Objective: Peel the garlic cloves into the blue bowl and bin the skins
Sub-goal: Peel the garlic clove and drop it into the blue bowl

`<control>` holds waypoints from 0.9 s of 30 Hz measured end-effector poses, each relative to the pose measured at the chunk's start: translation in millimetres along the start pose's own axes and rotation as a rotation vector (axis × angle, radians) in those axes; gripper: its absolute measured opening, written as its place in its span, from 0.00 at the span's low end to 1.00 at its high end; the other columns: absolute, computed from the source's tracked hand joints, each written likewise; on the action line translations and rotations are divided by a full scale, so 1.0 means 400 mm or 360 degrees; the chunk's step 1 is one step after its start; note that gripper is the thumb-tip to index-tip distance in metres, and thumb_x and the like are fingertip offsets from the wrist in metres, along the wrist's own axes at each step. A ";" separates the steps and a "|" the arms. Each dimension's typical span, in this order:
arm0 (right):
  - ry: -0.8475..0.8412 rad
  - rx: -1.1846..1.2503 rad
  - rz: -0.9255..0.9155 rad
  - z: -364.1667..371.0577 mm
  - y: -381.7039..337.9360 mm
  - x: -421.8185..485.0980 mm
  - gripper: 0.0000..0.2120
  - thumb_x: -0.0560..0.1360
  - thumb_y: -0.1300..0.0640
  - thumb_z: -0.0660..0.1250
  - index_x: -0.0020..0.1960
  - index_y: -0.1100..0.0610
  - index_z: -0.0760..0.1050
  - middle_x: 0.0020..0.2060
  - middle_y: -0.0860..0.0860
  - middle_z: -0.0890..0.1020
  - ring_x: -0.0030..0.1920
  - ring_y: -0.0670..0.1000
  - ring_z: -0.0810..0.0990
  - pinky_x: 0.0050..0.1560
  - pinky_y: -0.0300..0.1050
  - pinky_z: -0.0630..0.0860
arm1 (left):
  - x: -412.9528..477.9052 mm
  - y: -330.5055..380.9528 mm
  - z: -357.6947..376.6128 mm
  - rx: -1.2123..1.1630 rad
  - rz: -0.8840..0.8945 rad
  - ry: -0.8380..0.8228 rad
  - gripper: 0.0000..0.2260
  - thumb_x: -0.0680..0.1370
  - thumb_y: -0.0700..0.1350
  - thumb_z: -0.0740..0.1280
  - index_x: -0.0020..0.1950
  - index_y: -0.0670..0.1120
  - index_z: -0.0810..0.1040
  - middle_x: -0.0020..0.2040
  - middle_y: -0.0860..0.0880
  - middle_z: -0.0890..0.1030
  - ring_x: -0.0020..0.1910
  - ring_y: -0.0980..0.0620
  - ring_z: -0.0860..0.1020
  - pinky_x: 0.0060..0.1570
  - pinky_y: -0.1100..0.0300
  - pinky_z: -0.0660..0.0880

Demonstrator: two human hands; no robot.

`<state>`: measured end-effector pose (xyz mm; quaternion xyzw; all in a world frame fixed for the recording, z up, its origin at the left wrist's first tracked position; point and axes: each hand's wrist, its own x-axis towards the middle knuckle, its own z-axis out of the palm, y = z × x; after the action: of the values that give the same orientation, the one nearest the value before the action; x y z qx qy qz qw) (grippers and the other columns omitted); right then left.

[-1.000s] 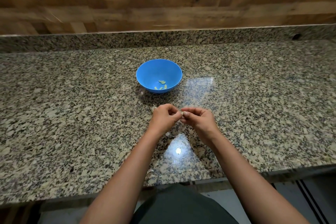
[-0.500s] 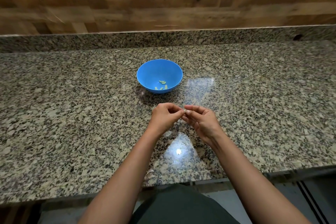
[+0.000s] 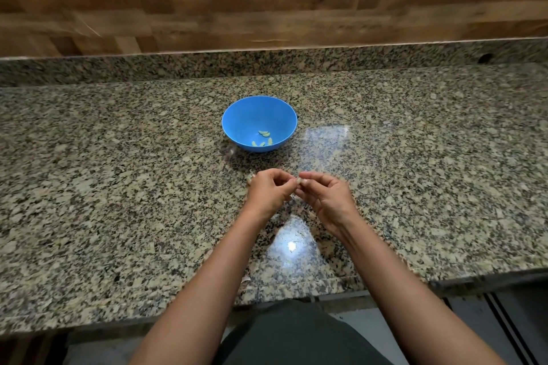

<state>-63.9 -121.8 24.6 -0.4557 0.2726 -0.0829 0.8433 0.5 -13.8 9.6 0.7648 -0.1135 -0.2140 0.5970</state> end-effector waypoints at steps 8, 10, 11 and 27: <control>0.0013 -0.0041 -0.0029 0.006 -0.003 0.016 0.05 0.72 0.72 0.66 0.46 0.66 0.76 0.40 0.58 0.80 0.39 0.51 0.81 0.44 0.41 0.80 | -0.008 0.017 0.011 0.0361 0.0165 0.0084 0.07 0.77 0.48 0.67 0.46 0.45 0.76 0.44 0.46 0.81 0.42 0.48 0.80 0.43 0.55 0.78; 0.0042 -0.0033 -0.0033 0.009 -0.004 0.018 0.05 0.73 0.72 0.65 0.47 0.66 0.74 0.40 0.58 0.79 0.38 0.51 0.80 0.42 0.40 0.80 | -0.008 0.019 0.013 0.0397 0.0162 0.0069 0.08 0.77 0.49 0.66 0.48 0.45 0.76 0.44 0.47 0.80 0.41 0.51 0.79 0.40 0.59 0.77; 0.0051 -0.0019 -0.0028 0.010 -0.003 0.020 0.05 0.73 0.72 0.64 0.48 0.66 0.74 0.40 0.58 0.79 0.38 0.51 0.80 0.40 0.40 0.80 | -0.008 0.020 0.014 0.0395 0.0158 0.0062 0.08 0.77 0.49 0.66 0.48 0.44 0.76 0.44 0.47 0.80 0.39 0.53 0.78 0.37 0.63 0.76; -0.0013 0.0049 0.0060 -0.027 0.003 0.042 0.06 0.72 0.74 0.63 0.46 0.66 0.77 0.35 0.56 0.81 0.35 0.50 0.80 0.39 0.38 0.80 | 0.001 0.013 0.002 0.0136 -0.0027 0.0226 0.06 0.74 0.40 0.69 0.40 0.48 0.74 0.41 0.46 0.80 0.45 0.43 0.82 0.49 0.45 0.79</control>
<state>-55.8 -135.3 12.4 -0.4379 0.2765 -0.0694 0.8527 1.1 -16.0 14.4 0.8038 -0.0732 -0.1593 0.5685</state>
